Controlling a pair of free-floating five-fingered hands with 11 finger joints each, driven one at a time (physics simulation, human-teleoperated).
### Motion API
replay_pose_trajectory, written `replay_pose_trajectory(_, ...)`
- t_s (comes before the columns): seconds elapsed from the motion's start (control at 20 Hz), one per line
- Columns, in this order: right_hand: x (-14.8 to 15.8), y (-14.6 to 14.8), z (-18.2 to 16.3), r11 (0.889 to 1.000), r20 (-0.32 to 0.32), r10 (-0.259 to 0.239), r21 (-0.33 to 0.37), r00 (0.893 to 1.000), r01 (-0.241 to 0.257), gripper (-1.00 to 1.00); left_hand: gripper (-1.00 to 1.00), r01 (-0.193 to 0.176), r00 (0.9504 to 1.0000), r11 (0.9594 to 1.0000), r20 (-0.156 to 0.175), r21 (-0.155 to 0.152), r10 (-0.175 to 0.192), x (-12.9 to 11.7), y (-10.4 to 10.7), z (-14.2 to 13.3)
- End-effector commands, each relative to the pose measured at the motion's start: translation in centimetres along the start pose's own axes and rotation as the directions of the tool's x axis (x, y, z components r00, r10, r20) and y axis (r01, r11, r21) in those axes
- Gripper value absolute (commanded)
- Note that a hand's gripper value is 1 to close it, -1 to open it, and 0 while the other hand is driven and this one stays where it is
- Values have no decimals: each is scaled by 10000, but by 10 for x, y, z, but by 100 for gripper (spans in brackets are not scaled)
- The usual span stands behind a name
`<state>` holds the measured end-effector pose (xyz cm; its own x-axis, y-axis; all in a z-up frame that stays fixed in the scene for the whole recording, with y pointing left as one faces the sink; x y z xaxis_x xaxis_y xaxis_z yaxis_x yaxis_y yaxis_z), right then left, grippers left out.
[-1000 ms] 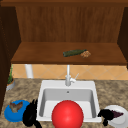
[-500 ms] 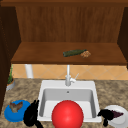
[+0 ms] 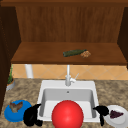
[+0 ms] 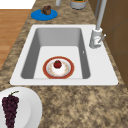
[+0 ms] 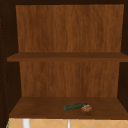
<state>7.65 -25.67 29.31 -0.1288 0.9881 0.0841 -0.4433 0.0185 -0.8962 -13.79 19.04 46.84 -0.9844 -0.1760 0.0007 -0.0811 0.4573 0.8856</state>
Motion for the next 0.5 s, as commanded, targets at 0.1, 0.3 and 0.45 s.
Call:
replay_pose_trajectory(0.1,16,-42,-22,9995,-257,31,-310,9997,-39,-100,0,30,10000,10000,-12,16,-30,0,0,0)
replay_pose_trajectory(0.3,28,-75,-36,9992,-396,108,-371,9992,-122,-100,0,72,10000,10000,-30,43,-72,0,0,0)
replay_pose_trajectory(0.45,35,-101,-49,9992,-390,148,-368,9991,-162,-100,0,94,9999,9999,-41,57,-94,0,0,0)
